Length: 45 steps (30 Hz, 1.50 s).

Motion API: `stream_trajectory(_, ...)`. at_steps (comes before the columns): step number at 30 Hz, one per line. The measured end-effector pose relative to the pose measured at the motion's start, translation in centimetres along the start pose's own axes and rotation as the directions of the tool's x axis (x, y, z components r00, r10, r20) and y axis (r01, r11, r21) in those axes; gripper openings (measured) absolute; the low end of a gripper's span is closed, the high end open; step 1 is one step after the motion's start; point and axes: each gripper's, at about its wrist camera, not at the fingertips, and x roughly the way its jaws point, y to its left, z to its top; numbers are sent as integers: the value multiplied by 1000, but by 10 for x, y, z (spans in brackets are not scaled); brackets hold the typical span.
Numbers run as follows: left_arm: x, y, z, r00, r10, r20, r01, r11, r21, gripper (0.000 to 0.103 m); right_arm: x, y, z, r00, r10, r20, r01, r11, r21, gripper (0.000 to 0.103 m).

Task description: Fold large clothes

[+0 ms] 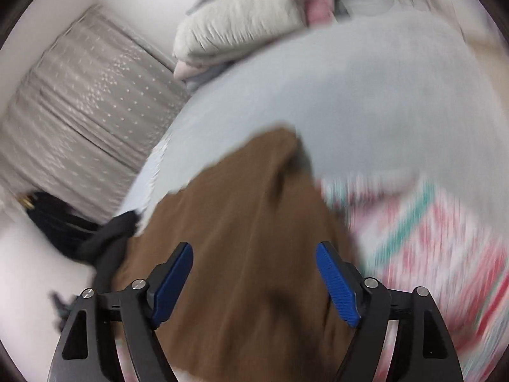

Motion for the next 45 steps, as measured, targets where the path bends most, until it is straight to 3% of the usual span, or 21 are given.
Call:
stream_trajectory(3, -1, 28, -28, 996, -39, -85, 32, 995, -92, 79, -15, -30, -36, 997, 56, -61, -46, 987, 157, 81)
stream_trajectory(6, 12, 38, -50, 986, -67, -150, 44, 987, -152, 79, -24, -57, -64, 992, 111, -57, -94, 963, 251, 81)
stream_trajectory(8, 26, 39, -63, 971, -115, -211, 77, 980, -183, 79, -24, -73, -76, 988, 151, -40, -129, 932, 338, 81)
stream_trajectory(10, 26, 37, -74, 970, -125, -209, 81, 975, -206, 79, -24, -83, -80, 987, 148, -57, -113, 909, 402, 81)
stream_trajectory(14, 28, 25, -81, 975, -131, -179, 99, 979, -177, 79, -32, -95, -85, 993, 122, 2, -111, 900, 422, 81)
stream_trajectory(17, 40, 26, -81, 976, -142, -167, 105, 972, -212, 81, -5, -95, -84, 980, 196, -26, -164, 881, 444, 83)
stream_trajectory(23, 57, 28, -77, 981, -148, -128, 110, 958, -265, 91, 25, -94, -75, 986, 167, 5, -150, 875, 460, 90)
stream_trajectory(31, 62, 12, -82, 995, -82, -59, 68, 976, -208, 100, 36, -66, -74, 998, 69, 14, -70, 950, 305, 91)
stream_trajectory(32, 62, 12, -83, 996, -78, -46, 66, 975, -210, 97, 36, -64, -74, 997, 69, 22, -73, 953, 293, 89)
stream_trajectory(33, 62, 12, -82, 997, -67, -31, 59, 975, -212, 80, 35, -64, -74, 997, 75, 30, -81, 952, 295, 86)
stream_trajectory(34, 62, 12, -82, 998, -52, -18, 47, 975, -216, 61, 36, -65, -74, 996, 77, 38, -85, 950, 301, 71)
stream_trajectory(35, 62, 13, -82, 997, -72, -3, 69, 973, -222, 54, 30, -69, -80, 997, 69, 38, -77, 948, 309, 54)
stream_trajectory(37, 59, 7, -80, 997, -71, 12, 72, 979, -191, 41, 28, -72, -85, 996, 78, 34, -85, 948, 307, 43)
stream_trajectory(40, 52, -7, -76, 998, -36, 52, 42, 992, -117, 33, 24, -61, -83, 998, 55, 42, -63, 967, 245, 33)
stream_trajectory(45, 43, -11, -56, 996, -70, 60, 77, 988, -130, 29, 12, -36, -70, 998, 27, 60, -38, 984, 176, 28)
